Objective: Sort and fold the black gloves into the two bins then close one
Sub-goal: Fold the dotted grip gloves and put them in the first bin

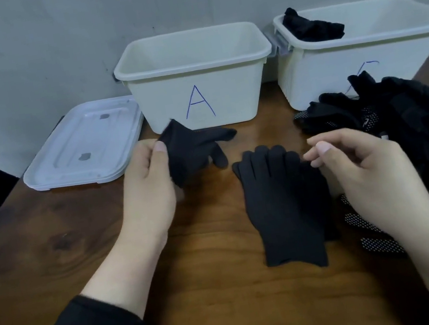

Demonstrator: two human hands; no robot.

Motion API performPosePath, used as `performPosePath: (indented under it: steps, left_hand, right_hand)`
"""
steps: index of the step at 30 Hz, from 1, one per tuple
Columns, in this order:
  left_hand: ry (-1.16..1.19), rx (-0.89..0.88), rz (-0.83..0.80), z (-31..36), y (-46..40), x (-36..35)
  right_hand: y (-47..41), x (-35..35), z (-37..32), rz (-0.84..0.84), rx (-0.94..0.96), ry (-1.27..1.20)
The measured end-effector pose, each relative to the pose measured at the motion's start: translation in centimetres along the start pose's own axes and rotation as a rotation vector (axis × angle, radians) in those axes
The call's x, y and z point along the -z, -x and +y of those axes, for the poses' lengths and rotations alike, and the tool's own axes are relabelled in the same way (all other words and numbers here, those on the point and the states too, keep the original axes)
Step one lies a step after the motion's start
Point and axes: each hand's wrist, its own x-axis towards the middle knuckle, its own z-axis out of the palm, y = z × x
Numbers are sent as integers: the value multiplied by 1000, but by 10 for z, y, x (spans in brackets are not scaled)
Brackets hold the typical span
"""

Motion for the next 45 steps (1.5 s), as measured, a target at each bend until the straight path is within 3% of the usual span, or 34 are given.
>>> performPosePath:
  steps: [2,3,6,8,14,25,27,32,35,38,40,45]
  left_hand:
    - [-17,0,11,-3,-1,0]
    - [-33,2,7,-6,-2,0]
    - [-98,1,-14,-12,-3,1]
    - [-128,-18,-36,-15,-4,1]
    - [-256,-69,-95,-15,0,-3]
    - [-364,-116,-143,-8,8,6]
    - [-339,-102,-129,-9,8,10]
    - [-326,-86,-104,-1,10,18]
    - [-296,-80,-47,11,4,26]
    - [-284,-101,2,27,-9,40]
    - [-294,-117,39,43,-17,50]
    - [-371,-160,105,88,-39,73]
  right_hand:
    - [0,11,-1,-17,3,50]
    - [3,17,-3,-119,14,98]
    - [22,22,-7,-660,107,478]
    - [39,14,0,-806,212,641]
    - [46,6,5,-595,308,597]
    - [31,3,-14,-776,130,622]
    - [23,6,-23,-756,10,523]
    - [-4,19,-53,-446,-101,189]
    - [-27,18,-75,-398,-159,2]
    - [-49,10,-96,-487,-224,-159]
    - [-61,0,-106,-522,-186,-172]
    - [-66,-35,-130,-353,125,-31]
